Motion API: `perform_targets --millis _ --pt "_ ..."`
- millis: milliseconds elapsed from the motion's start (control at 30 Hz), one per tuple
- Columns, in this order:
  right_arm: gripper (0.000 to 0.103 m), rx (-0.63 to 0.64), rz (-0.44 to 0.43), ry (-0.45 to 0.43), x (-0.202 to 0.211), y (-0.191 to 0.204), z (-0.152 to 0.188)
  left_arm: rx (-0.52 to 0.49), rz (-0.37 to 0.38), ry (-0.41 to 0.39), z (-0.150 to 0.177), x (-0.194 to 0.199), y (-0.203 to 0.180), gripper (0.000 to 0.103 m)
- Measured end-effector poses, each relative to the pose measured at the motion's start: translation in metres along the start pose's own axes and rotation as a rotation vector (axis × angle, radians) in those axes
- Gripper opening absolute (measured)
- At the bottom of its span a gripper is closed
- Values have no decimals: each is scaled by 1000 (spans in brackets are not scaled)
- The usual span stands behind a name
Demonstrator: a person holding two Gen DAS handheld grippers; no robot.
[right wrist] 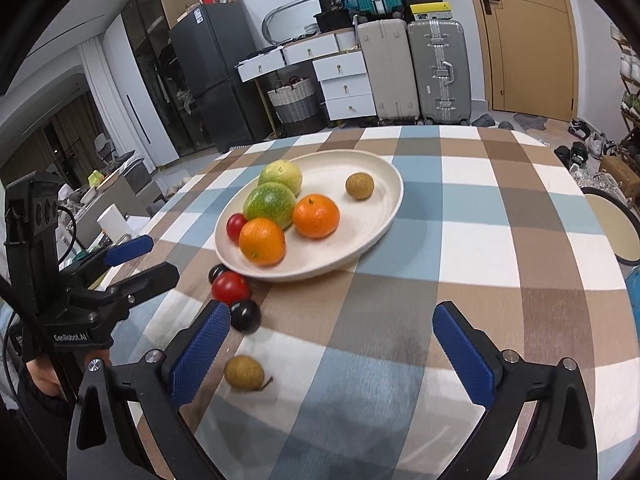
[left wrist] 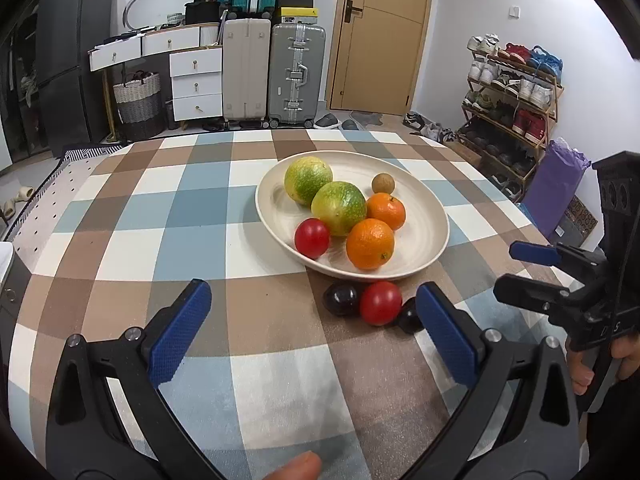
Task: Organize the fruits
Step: 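Withdraw both open tools from the plate toward the remaining loose fruits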
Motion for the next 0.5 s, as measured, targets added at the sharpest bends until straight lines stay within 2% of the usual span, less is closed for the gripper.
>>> perform_targets --millis 500 --pt "103 71 -46 94 -7 21 27 -3 20 19 10 9 -5 102"
Point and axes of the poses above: each gripper's, at about its wrist camera, not at the fingertips, and x roughly against the way its jaws point, y to its left, z to its underside, the point moved 10 cm from there along -x, roughly the way its jaws point, and after that the axes turned 3 degrees about -y, right-handed, at the moved point
